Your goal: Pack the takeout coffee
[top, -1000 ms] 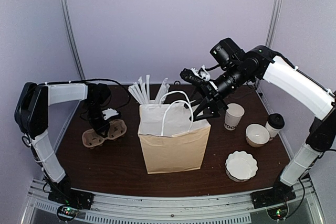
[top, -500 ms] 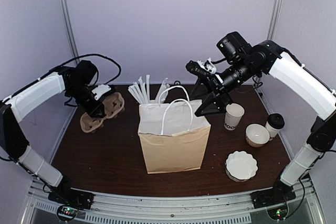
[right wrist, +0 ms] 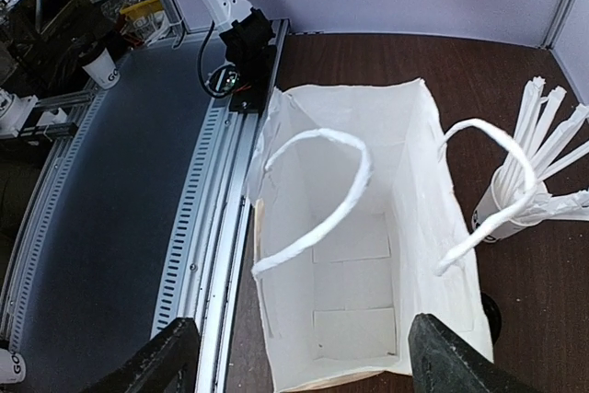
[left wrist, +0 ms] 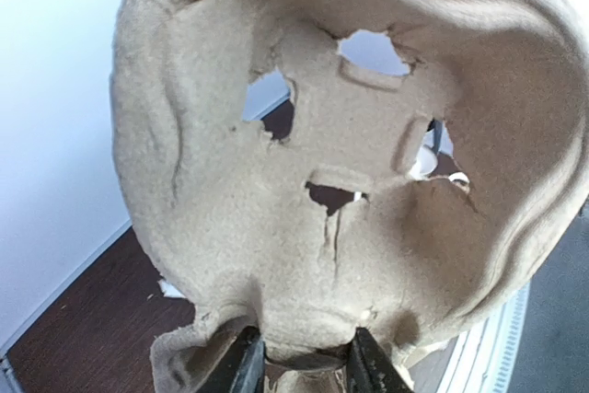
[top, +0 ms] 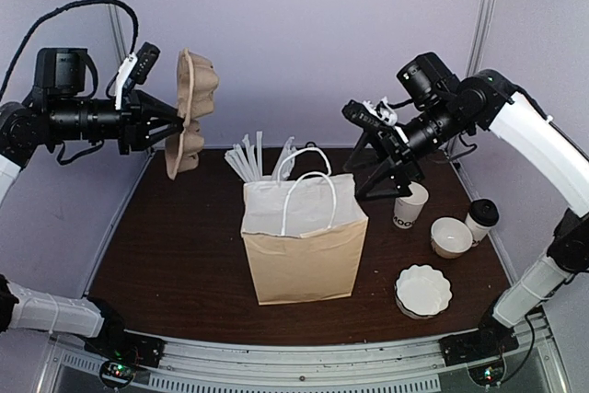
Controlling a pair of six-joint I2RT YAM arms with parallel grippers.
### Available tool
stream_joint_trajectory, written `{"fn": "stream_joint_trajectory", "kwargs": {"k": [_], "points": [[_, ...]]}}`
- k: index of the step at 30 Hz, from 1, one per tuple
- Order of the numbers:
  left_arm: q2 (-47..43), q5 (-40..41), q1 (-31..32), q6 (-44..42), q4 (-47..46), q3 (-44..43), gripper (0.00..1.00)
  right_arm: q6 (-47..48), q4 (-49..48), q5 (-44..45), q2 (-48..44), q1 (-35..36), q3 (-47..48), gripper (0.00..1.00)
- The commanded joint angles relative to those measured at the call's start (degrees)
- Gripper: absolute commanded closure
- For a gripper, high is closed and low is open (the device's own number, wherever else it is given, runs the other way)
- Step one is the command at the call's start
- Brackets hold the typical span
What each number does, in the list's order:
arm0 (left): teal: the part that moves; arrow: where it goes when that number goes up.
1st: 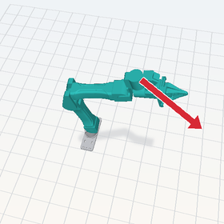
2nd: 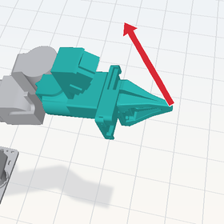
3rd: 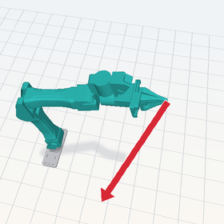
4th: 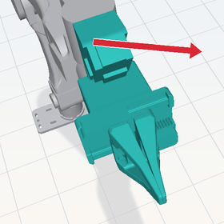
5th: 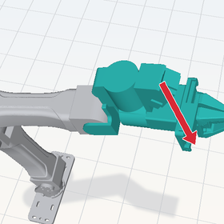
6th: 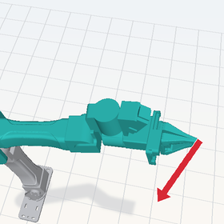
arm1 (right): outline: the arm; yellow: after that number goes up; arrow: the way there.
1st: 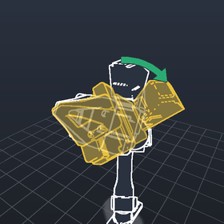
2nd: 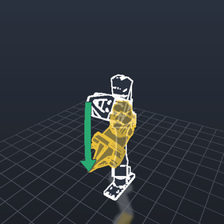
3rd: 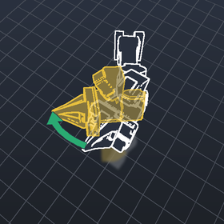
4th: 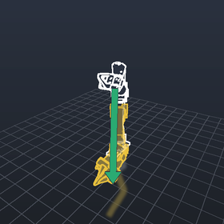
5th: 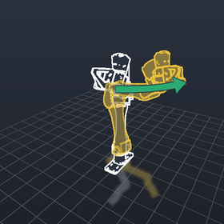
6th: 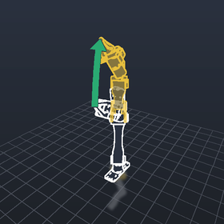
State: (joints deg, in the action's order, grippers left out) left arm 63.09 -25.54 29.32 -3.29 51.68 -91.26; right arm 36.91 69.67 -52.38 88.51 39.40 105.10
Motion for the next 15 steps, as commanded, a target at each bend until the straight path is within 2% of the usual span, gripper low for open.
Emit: {"fn": "stream_joint_trajectory", "kwargs": {"k": [1,6,11,15], "points": [[1.8,-11.5,2.7,11.9,-16.2,2.0,0.68,0.1,0.0,4.5,-3.9,3.9,-5.2,0.18],[4.3,-14.7,6.9,18.2,-29.6,4.7,0.68,-0.8,-2.8,10.5,-4.2,8.8,-7.0,0.18],[8.0,-15.2,10.7,20.6,-36.6,6.4,0.69,-2.7,-6.2,14.1,-3.0,12.4,-6.9,0.18],[9.9,-15.7,12.2,22.7,-41.1,8.5,0.69,-1.9,-6.9,15.1,-2.9,14.4,-7.0,0.25]]}}
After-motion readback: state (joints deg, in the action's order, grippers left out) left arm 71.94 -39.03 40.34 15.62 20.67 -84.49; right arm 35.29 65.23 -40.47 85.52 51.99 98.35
